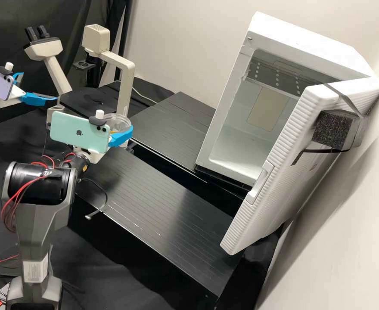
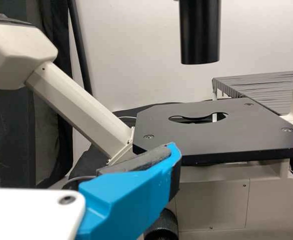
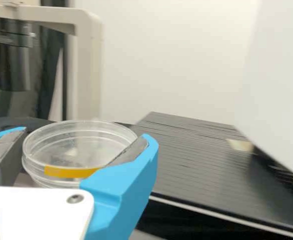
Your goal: Move the petri dish to the bench.
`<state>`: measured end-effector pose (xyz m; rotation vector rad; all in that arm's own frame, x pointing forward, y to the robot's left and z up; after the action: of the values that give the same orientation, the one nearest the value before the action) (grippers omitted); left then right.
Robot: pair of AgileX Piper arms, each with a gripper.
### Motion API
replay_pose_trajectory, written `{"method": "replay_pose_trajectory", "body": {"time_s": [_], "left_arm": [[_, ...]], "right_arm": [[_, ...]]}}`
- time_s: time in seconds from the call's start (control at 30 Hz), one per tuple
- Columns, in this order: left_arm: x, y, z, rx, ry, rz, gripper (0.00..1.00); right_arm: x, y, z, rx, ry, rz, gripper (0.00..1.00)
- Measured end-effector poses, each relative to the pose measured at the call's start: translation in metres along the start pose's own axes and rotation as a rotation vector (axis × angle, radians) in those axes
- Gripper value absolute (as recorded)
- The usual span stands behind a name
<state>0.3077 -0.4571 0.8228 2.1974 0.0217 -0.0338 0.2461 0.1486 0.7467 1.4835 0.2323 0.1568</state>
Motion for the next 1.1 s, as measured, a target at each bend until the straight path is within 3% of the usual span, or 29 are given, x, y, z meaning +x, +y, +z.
{"method": "replay_pose_trajectory", "body": {"time_s": [0.17,0.4,0.7,1.1], "left_arm": [[0.000,0.000,0.000,0.000,0.000,0.000,1.00],[0.000,0.000,0.000,0.000,0.000,0.000,1.00],[0.000,0.000,0.000,0.000,0.000,0.000,1.00],[0.000,0.000,0.000,0.000,0.000,0.000,1.00]], "right_arm": [[-0.028,0.009,0.024,-0.031,-0.050,0.051,0.00],[-0.058,0.011,0.056,-0.061,-0.157,0.035,0.00],[-0.078,0.023,0.095,-0.011,-0.323,0.087,0.00],[-0.081,0.023,0.104,-0.002,-0.325,0.101,0.00]]}}
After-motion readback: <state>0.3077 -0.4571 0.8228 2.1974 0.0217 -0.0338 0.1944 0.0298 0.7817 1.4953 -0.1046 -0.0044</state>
